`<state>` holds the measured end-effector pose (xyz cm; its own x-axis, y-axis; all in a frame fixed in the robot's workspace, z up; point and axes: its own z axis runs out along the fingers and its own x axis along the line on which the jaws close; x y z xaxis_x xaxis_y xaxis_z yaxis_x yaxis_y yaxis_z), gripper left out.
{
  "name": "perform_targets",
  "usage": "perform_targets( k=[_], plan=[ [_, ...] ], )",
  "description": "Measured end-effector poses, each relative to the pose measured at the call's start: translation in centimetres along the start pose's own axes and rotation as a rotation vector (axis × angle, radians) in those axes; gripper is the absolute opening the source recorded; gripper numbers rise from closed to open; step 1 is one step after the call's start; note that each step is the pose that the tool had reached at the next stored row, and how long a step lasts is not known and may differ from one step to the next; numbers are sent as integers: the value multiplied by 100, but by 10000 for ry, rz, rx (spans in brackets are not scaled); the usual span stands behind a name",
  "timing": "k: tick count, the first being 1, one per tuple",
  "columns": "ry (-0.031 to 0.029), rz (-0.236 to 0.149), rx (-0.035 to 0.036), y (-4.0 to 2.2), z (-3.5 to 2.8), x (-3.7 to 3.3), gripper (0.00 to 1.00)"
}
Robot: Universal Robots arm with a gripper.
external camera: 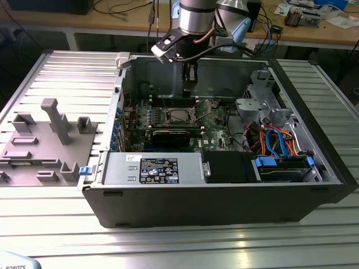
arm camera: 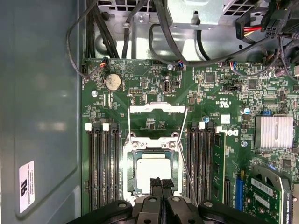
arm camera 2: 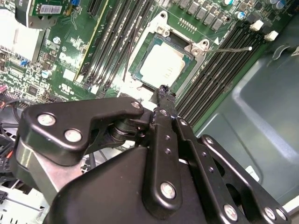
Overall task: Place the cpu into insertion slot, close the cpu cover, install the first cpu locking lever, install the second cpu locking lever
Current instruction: 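Close the cpu cover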
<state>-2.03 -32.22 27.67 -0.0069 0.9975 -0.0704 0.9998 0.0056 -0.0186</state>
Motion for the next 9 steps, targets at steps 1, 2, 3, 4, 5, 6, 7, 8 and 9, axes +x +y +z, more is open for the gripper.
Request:
perform_targets(
  k=[1, 2, 3, 4, 5, 6, 7, 8, 9],
  plan=[
    [0, 1, 0, 8, 0, 0, 11],
    [-1, 0, 0, 15, 0, 0, 11],
    [0, 1, 0, 36, -1, 0, 11],
    [0, 1, 0, 47, -1, 0, 11],
    [0, 2, 1, 55, -1, 0, 11],
    [0, 2, 0, 80, -1, 0, 11],
    [0, 1, 0, 99, -1, -1, 11],
    [0, 0, 0, 116, -1, -1, 11],
    [0, 1, 0, 138, -1, -1, 11]
  ],
)
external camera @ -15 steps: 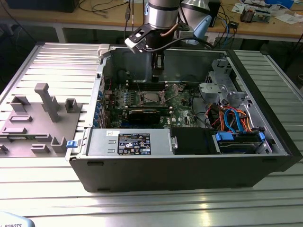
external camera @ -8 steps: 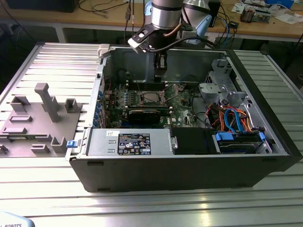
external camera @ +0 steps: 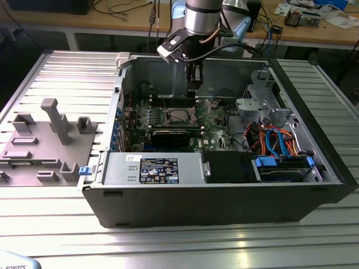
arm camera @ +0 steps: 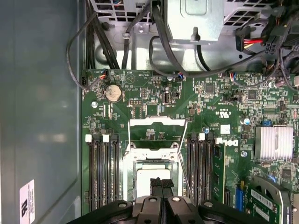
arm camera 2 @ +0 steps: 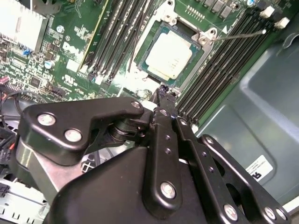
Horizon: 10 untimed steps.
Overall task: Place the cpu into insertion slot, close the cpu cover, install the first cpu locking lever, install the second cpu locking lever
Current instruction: 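Close the cpu cover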
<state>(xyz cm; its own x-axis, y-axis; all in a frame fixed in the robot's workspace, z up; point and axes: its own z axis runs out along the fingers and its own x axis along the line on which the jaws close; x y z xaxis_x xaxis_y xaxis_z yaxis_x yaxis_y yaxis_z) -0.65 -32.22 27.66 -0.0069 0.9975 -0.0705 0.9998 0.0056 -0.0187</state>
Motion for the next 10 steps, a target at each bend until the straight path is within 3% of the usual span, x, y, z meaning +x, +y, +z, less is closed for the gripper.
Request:
perform_targets(
  k=[5, 10],
  plan=[
    [-1, 1, 0, 109, -2, -1, 11],
    [0, 0, -1, 175, -2, -1, 11]
  ],
)
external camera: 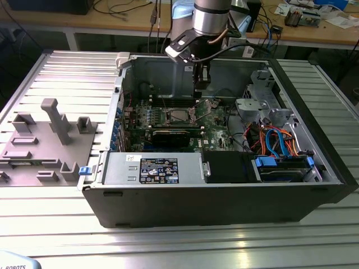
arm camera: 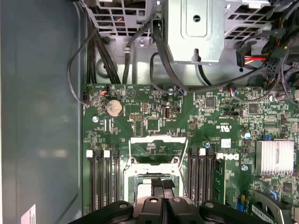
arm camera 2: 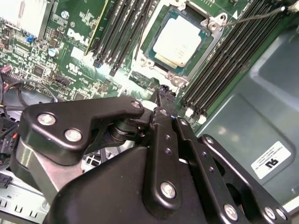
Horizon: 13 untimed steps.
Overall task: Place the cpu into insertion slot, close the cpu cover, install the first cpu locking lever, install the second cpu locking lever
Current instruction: 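Close the cpu cover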
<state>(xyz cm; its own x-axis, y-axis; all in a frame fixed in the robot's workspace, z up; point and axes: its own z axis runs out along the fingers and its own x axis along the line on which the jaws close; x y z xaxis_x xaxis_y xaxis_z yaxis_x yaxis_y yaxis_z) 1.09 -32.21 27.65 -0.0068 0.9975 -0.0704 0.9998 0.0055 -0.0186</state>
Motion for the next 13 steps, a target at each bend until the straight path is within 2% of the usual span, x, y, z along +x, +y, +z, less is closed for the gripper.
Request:
perform_targets(
  k=[3, 5, 13],
  plan=[
    [0, 0, 1, 44, -1, 0, 11],
    [0, 0, 1, 94, -2, -1, 11],
    [0, -1, 0, 191, -3, -1, 11]
  ],
)
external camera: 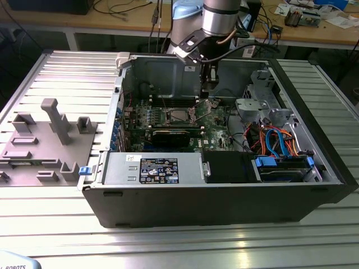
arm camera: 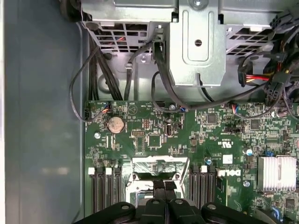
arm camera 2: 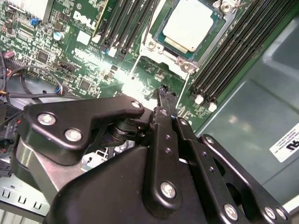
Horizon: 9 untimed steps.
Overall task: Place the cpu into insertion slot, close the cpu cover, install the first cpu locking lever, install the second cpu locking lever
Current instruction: 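Close the cpu cover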
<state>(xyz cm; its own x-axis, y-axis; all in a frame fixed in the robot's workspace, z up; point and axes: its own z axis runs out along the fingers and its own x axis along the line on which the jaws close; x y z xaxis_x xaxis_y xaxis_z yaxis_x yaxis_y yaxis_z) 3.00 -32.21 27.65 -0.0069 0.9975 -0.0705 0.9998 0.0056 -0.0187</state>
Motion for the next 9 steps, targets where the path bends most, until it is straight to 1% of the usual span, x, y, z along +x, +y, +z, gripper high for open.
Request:
perform_targets(
  k=[3, 9],
  plan=[
    [0, 0, 0, 56, -1, -1, 11],
    [0, 1, 0, 126, -2, -1, 11]
  ],
)
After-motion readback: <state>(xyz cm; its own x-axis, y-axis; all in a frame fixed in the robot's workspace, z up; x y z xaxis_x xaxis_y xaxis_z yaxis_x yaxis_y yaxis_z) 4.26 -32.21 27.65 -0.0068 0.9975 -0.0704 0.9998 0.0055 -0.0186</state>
